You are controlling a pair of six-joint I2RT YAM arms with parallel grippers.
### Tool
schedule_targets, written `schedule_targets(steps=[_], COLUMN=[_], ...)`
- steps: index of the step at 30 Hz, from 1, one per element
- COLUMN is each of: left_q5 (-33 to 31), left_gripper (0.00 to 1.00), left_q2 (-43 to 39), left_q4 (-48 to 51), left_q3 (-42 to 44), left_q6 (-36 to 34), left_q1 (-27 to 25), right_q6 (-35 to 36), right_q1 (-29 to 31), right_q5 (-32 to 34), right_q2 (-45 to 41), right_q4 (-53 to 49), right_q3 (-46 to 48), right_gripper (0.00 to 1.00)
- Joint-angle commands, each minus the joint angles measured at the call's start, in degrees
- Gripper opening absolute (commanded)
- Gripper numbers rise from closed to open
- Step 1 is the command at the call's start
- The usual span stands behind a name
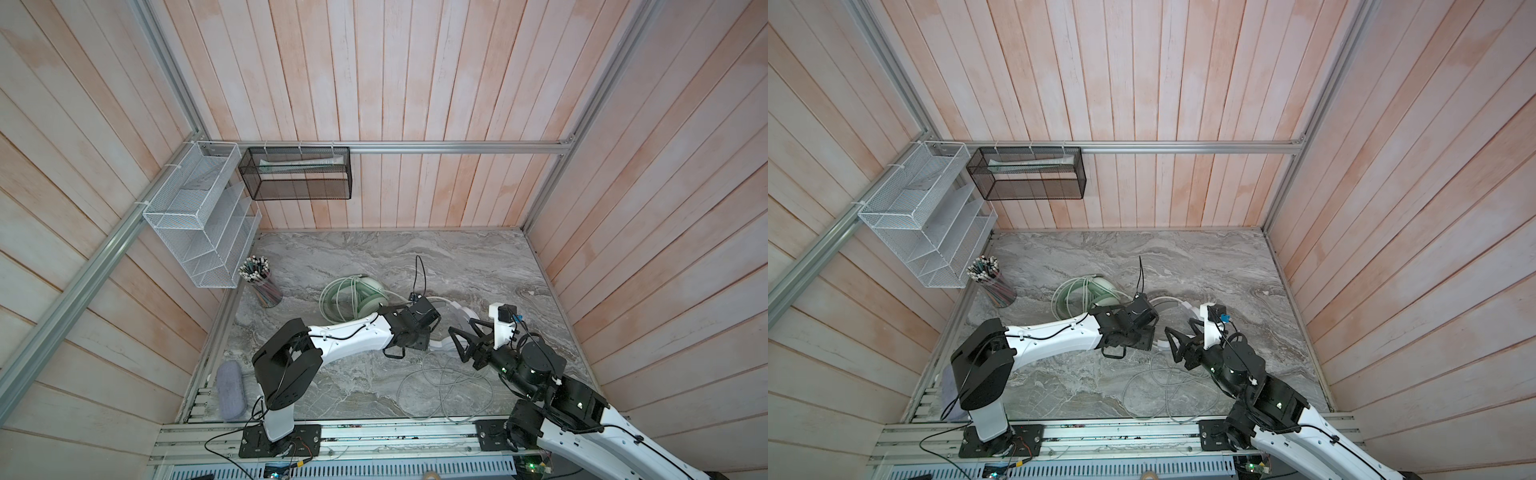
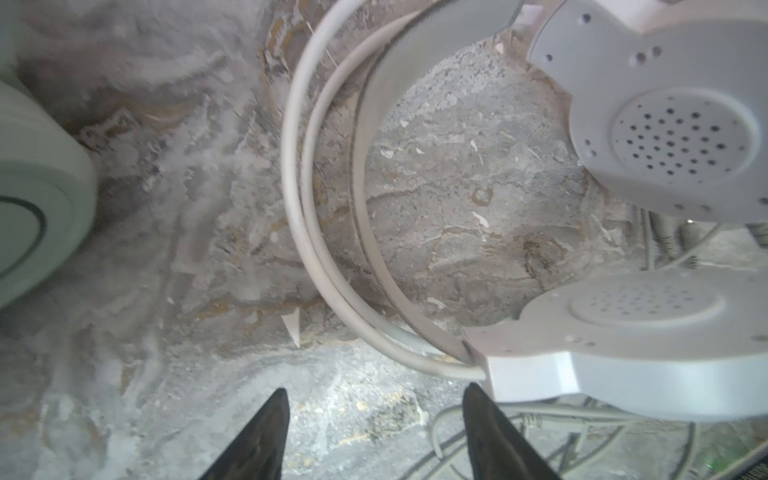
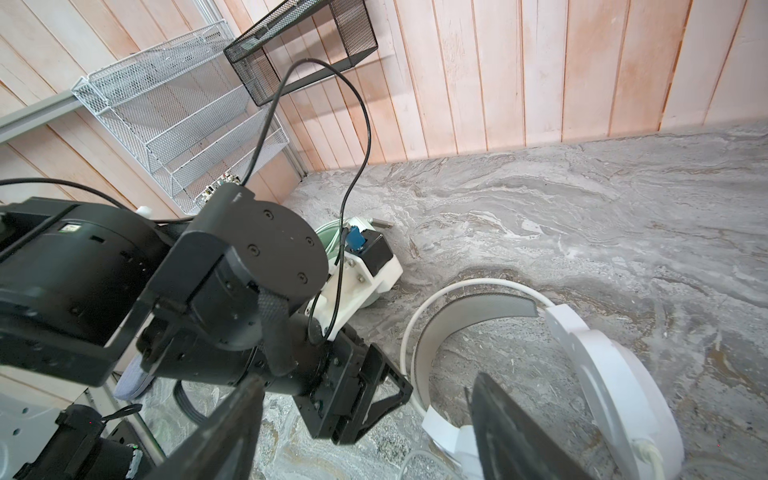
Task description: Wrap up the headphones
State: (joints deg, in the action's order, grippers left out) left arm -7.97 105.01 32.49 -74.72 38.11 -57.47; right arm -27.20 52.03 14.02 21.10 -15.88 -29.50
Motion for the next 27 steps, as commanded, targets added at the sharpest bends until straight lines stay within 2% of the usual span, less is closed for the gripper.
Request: schedule_targets(steps=[1,5,19,27], left_q5=[-1.42,-0.22,1.99,1.66], left_gripper=[0.71,0.71,0.71,0.63], left_q2=[-0.03,1.17,7.42,10.06], left_q4=[-1.88,-4.64,-7.83,-8.10], left_q3=[-0.61,-0.59,-4.06,-3.90], left_q6=[-2.79,-4.59,-6.15,-6.73], left_q1=[2.19,4.21,4.58,4.83], right_q6=[-0.21,-0.14,0.21,0.30], right_q1=[-0.17,-0.14,-0.17,-0.14], right_q5=[-0.23,-0.23,-0.49,-0.50], right_q2=[-0.93,-0.82,0.01,0.44], right_q4=[0.14,0.19,1.22,1.25], right_q3=[0.47,0.50,0.99,0.93], right_gripper=[0.80,0.80,0.80,0.80])
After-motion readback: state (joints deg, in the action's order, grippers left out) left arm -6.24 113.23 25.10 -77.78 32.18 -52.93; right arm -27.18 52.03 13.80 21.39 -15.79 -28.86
